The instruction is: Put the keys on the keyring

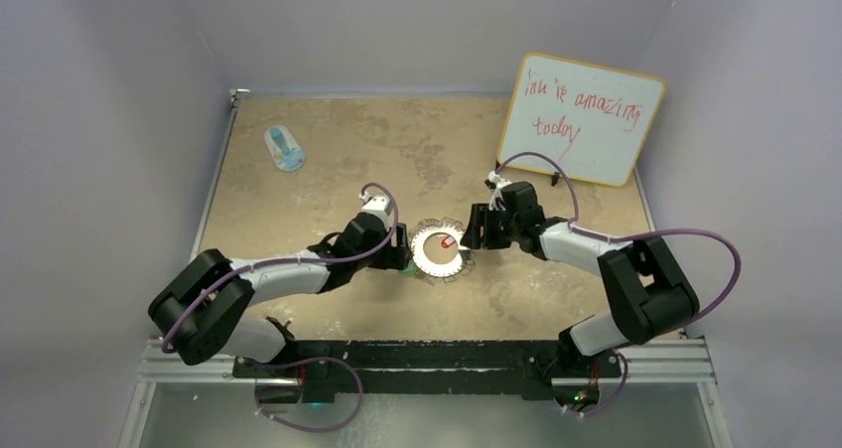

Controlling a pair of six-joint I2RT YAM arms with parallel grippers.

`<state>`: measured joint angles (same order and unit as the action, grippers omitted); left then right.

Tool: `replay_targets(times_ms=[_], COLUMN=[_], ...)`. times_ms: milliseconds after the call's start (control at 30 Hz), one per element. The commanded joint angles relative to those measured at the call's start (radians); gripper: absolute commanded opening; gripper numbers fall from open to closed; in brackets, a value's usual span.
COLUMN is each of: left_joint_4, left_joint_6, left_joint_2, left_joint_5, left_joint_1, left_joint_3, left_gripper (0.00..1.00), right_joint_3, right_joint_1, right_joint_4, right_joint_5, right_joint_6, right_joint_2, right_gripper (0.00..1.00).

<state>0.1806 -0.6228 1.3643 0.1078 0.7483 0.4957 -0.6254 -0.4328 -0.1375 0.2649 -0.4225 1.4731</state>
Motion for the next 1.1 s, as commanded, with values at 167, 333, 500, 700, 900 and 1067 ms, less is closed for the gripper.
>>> replay_targets(times_ms=[167,333,500,700,900,1067], left_joint_4=[0.039,0.039,0.073,0.081,0.087,0.089], left_joint_6=[0.058,0.052,0.037,0.038,0.038,0.039], left_joint_2=[0.087,0.093,0.124,0.154,0.171,0.176], left_joint_5=[-0.068,-0.056,-0.081,-0.081,-0.075,-0.081], left_joint_1=[-0.001,-0.001,-0.001,-0.001,-0.001,-0.001], left_joint_3=[0.090,0.085,0.082,0.101,0.108,0.109], left_gripper=[0.60,0.54,0.46,0.42,0.38,0.33], right_joint_3=[-0.095,-0.099,-0.079,-0.037,0.032,0.081], right_joint_1=[0.000,0.000,0.000,0.000,-0.001,-0.001], right_joint_4=[-0.061,-0.036,0.024,0.114,0.134,0.067], right_joint_5=[0.089,0.080,0.042,-0.014,0.019,0.079], right_joint_6=[0.007,0.023,0.047,0.059,0.025,-0.015], right_joint_2=[0.104,0.108,0.057,-0.066,-0.142,-0.101], right_gripper=[0.57,0.56,0.57,0.58,0.57,0.52])
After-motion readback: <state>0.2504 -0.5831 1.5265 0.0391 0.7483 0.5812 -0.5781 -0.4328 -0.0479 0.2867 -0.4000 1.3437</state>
